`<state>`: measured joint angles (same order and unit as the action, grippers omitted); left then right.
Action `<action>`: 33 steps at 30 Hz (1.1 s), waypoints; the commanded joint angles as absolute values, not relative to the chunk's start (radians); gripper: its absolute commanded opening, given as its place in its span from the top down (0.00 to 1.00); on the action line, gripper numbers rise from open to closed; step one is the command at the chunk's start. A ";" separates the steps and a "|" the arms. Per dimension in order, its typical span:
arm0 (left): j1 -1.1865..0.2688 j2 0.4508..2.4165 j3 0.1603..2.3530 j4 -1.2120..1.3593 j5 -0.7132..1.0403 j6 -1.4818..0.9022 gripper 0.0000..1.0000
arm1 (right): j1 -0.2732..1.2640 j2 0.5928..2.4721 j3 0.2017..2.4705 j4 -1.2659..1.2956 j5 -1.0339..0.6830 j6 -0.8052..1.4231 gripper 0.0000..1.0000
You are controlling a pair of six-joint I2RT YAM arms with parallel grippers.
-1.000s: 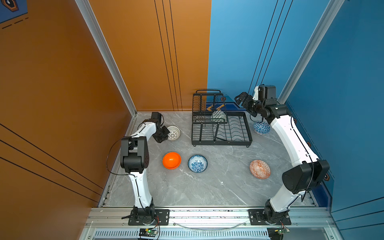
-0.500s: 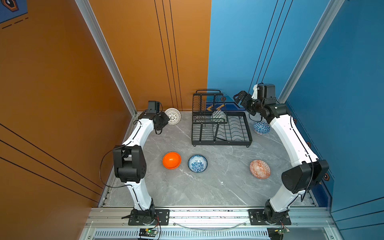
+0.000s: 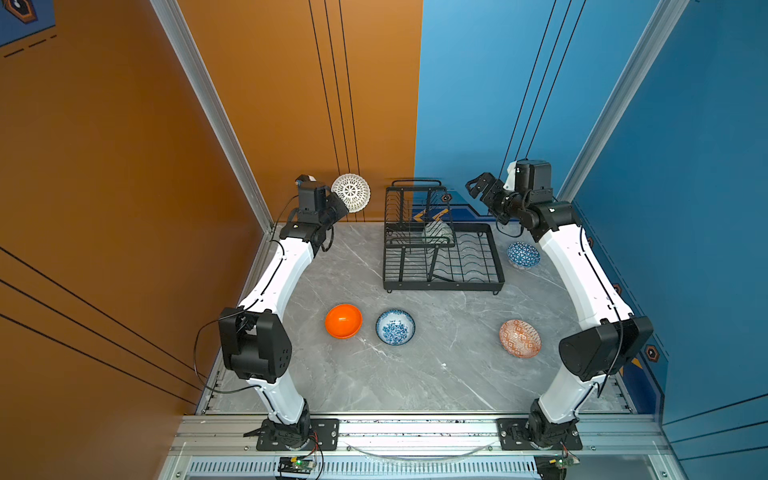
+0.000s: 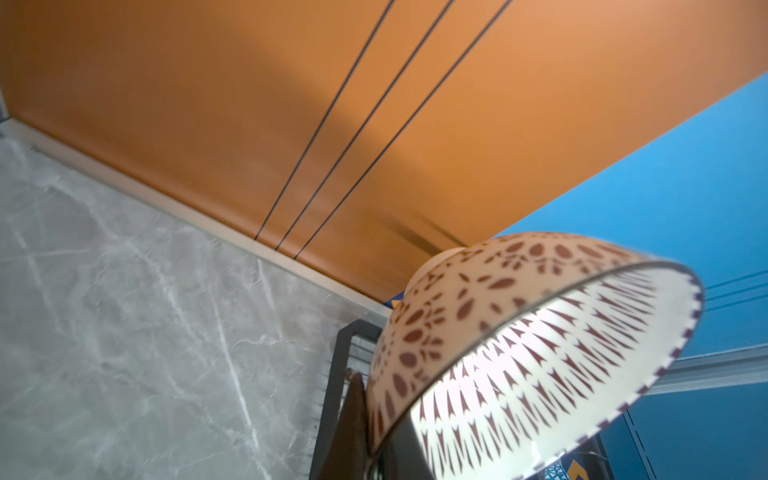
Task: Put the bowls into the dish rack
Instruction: 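Lift the white bowl high with the left gripper while the right arm rises, then grasp the white bowl rim with the right gripper beside the left gripper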
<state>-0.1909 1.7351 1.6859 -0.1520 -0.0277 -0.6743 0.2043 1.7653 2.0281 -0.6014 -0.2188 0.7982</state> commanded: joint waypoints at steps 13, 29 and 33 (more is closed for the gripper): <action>-0.458 1.801 1.878 0.132 -0.278 -0.233 1.00 | 0.235 1.796 2.144 -0.345 -0.387 1.231 0.00; -0.531 1.910 1.930 0.283 -0.451 -0.016 1.00 | 0.317 1.868 2.161 -0.155 -0.442 1.527 0.08; -0.544 1.914 1.920 0.315 -0.469 0.019 1.00 | 0.335 1.893 2.161 -0.116 -0.442 1.576 0.15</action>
<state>-0.5297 1.9171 1.8759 0.1864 -0.4274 -0.0273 0.3233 1.8744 2.1384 -0.1818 -0.4206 1.5124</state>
